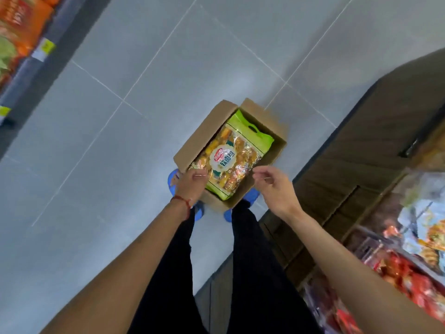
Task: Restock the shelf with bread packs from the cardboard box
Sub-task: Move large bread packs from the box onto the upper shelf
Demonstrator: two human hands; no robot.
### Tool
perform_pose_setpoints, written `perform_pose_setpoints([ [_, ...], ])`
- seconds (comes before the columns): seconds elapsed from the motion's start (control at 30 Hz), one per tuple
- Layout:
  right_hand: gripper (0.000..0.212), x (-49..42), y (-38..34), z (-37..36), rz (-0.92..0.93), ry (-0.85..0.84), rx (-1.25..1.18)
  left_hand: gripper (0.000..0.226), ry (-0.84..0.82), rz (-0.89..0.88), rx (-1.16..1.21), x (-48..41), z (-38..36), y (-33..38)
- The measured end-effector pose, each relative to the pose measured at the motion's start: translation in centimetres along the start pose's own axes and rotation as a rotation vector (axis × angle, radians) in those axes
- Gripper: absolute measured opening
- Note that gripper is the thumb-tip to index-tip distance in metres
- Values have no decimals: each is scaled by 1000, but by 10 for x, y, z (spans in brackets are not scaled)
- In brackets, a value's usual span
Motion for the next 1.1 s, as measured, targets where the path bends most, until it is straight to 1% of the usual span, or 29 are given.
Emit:
perform_pose_setpoints([
  [0.07,20,-35,21,0,-6,-7,55,14,-12,87,76,-36,-21,-21],
  [0.1,21,-54,30,-1,-12,-1,80,6,-22,123,101,-57,-32,-34],
  [0.13,22,-73,40,-1,-3,10,117,15,-23,167,121,-80,-44,-48],
  [0.17,23,-94,50,-2,14,19,157,38,-34,215,142,-108,-58,-67],
  [0.2,24,-116,60,-3,26,22,196,55,-31,248,139,-125,-67,-74],
  [0.23,24,-137,69,-4,24,22,221,64,-20,261,127,-142,-75,-80],
  [0.33,23,-198,95,-8,21,41,276,64,52,302,125,-183,-85,-86],
  [0.47,38,-261,112,-13,59,106,377,91,120,392,260,-234,-99,-103],
  [0.5,42,-273,112,-15,68,115,403,94,126,419,291,-242,-103,-107],
  [0.6,53,-302,111,-21,86,102,474,91,148,460,311,-258,-111,-116],
  [0.7,64,-323,116,-26,77,77,499,98,158,454,326,-267,-123,-121],
  [0.8,70,-336,120,-30,15,31,506,99,168,473,303,-265,-136,-122],
  [0.9,71,-351,128,-34,-55,-83,517,109,167,504,354,-276,-144,-126],
  [1.0,74,-364,133,-39,-139,-199,532,115,171,523,489,-286,-151,-137],
  [1.1,70,-365,134,-44,-186,-224,508,115,176,495,543,-280,-153,-134],
])
Point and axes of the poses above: each hand's wrist, its own x-axis away from the middle knuckle, its own z-axis out of the back of the hand, y = z × x, the point moved 4 cm from there along -x, towards the middle knuckle, and after that the axes turned 14 degrees about -x, right-handed, at the moved point
